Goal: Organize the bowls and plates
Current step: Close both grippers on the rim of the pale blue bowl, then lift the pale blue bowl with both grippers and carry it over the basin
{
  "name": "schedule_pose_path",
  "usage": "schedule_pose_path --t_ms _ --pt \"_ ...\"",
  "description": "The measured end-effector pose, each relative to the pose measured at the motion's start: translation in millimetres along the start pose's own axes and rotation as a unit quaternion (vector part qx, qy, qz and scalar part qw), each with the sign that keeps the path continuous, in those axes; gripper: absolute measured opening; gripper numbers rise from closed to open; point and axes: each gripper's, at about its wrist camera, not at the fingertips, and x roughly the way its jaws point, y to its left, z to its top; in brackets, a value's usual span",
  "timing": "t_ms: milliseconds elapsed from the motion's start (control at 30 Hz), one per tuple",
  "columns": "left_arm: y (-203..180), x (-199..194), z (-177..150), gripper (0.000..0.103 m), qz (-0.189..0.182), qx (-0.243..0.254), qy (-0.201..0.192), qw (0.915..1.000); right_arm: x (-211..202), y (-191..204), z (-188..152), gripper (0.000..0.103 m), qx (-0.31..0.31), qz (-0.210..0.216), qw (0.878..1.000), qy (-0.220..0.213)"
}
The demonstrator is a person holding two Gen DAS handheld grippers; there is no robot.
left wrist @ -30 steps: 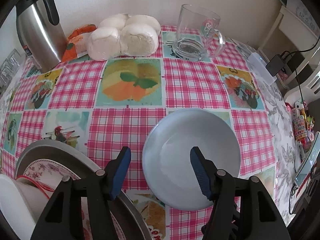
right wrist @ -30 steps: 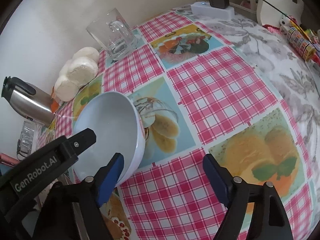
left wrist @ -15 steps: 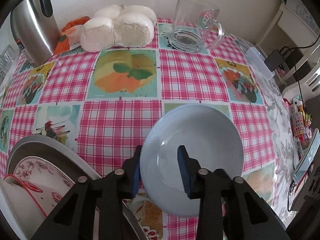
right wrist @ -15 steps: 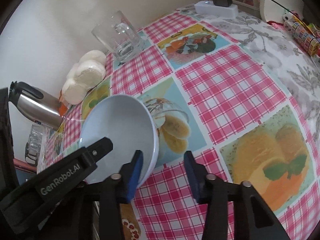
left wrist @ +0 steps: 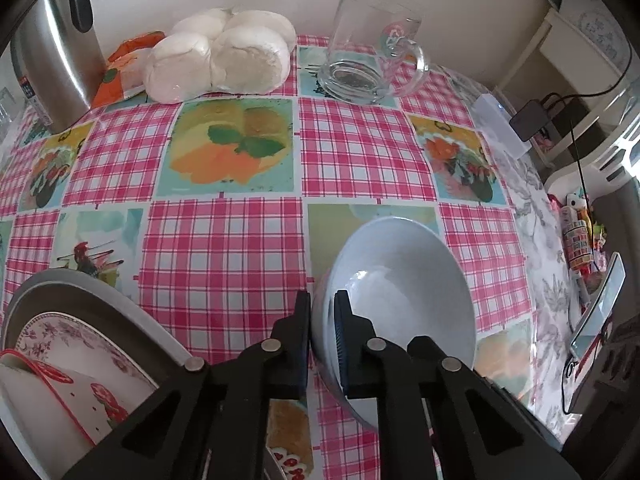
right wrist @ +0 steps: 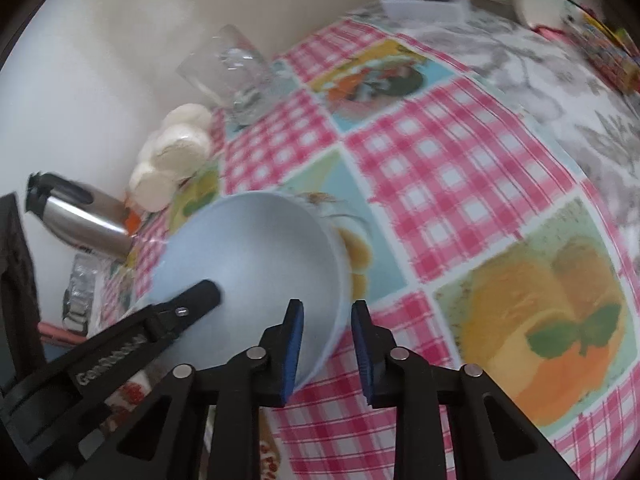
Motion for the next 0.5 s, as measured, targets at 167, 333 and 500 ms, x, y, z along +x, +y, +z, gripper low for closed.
schedule_pose_path --t_ms 167,333,500 --pt "2.2 0.4 -1.6 0.012 -0.005 -0.004 0.002 1.0 1.0 -2.3 -1.8 0.026 0.005 0.006 1.0 0.003" --pt "1.9 -0.5 -2.2 0.012 -0.005 -0.004 0.002 1.0 -0.5 -1.6 -2.4 0.026 0.001 0.001 1.0 0.002" --pt "0.0 -8.0 -0.9 0.012 -0.004 0.001 -0.007 1.0 -4.3 0.8 -1.1 0.026 -0.004 0.003 1.0 -0.002"
